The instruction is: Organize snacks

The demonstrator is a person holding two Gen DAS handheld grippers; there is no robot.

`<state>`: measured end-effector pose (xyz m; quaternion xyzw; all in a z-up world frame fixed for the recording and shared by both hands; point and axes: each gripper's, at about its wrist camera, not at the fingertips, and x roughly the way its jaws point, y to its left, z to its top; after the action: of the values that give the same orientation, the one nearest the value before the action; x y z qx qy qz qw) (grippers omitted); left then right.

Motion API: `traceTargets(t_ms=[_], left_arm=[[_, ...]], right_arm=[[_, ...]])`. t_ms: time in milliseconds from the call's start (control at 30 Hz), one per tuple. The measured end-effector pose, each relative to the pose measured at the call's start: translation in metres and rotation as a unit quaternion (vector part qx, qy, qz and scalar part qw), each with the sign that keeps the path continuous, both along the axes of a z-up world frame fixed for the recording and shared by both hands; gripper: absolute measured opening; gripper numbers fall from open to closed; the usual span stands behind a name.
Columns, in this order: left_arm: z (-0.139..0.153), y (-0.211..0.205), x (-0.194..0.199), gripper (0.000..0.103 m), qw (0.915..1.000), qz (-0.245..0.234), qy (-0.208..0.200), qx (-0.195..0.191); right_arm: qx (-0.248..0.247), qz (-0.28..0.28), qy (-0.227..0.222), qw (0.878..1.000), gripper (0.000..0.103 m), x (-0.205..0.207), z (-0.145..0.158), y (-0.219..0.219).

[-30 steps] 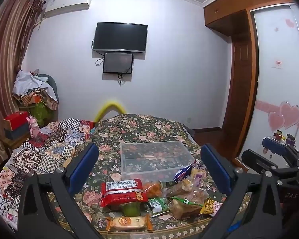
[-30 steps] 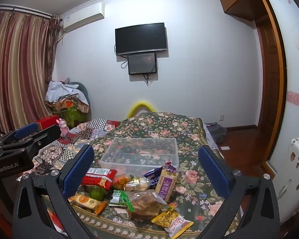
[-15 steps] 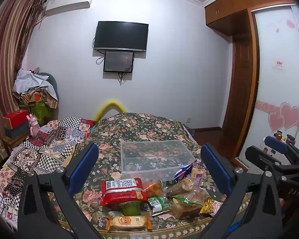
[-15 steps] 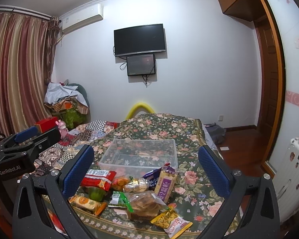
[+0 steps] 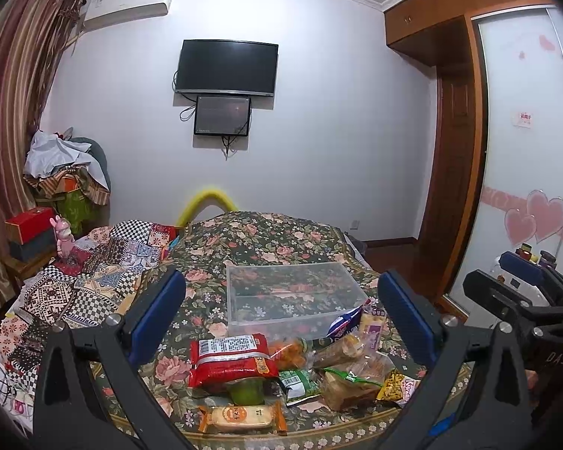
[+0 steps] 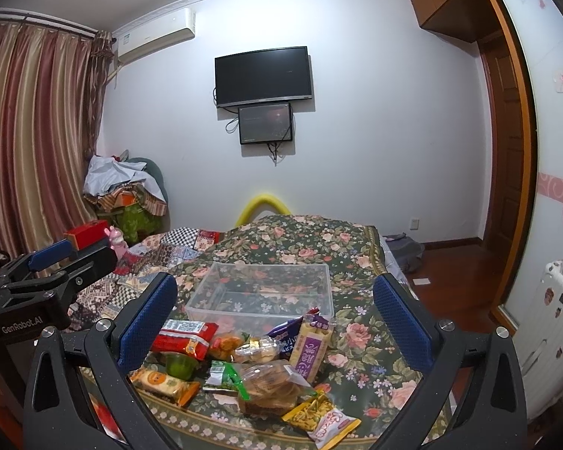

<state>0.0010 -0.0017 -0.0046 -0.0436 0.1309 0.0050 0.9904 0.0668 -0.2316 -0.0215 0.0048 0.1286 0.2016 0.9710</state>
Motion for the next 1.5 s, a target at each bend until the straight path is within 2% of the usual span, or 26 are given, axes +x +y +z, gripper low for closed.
traceTargets(t_ms=[1167, 1500], left_arm=[[-0.002, -0.007, 0.001, 0.103, 0.9999, -0.006, 0.002, 0.012], [-0.01, 0.001, 0.01, 0.103, 0.9998, 0.002, 0.014, 0.013]], right_arm=[[-0.001, 0.009, -0.004, 1.0, 0.103, 0.0, 0.002, 0.005], [-0.011, 0.002, 0.011, 1.0, 0.103, 0.008, -0.008, 0.004]])
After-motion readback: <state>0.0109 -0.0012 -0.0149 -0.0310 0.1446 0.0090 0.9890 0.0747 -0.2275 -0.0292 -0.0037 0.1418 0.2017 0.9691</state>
